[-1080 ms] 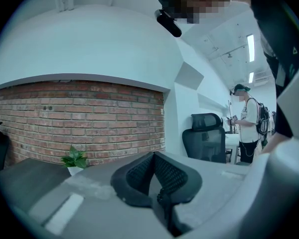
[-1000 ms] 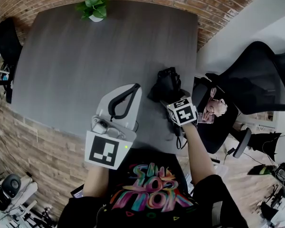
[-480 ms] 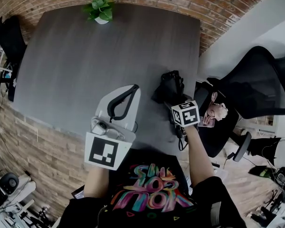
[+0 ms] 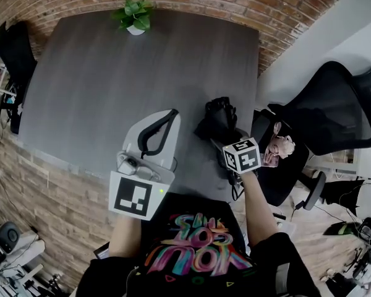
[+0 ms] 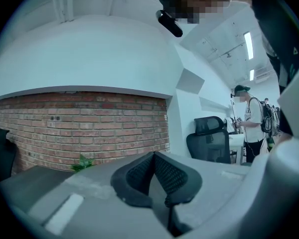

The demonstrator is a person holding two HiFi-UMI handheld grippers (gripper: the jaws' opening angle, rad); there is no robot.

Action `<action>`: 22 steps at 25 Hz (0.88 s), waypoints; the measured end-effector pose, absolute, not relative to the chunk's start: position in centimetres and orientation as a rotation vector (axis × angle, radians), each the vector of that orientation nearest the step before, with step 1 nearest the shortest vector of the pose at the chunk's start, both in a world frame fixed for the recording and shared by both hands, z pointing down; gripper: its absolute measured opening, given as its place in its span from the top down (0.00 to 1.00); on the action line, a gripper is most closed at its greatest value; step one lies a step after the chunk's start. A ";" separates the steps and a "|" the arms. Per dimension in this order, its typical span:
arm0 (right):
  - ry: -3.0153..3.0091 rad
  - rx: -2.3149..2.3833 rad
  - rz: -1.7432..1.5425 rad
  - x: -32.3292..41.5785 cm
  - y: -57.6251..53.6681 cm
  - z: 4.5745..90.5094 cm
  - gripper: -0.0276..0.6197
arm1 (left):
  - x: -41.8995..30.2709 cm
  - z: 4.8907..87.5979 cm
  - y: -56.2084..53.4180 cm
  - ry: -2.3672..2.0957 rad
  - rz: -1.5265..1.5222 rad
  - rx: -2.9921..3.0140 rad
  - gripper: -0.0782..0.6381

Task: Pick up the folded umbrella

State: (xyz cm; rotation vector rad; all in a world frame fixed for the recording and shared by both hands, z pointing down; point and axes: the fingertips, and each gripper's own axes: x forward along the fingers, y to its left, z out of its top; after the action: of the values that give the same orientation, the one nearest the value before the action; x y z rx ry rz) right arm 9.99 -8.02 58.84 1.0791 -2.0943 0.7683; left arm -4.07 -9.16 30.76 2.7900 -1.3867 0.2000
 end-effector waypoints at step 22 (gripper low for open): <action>-2.421 1.408 0.506 10.4 -7.5 40.5 0.56 | -2.1 27.9 -8.2 -1.289 0.098 2.904 0.89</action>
State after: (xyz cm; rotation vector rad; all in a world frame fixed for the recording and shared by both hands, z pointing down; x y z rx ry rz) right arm 10.42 -7.47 40.45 1.4079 -2.4205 0.5057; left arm -2.11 -8.15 27.87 2.9040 -1.2885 0.0979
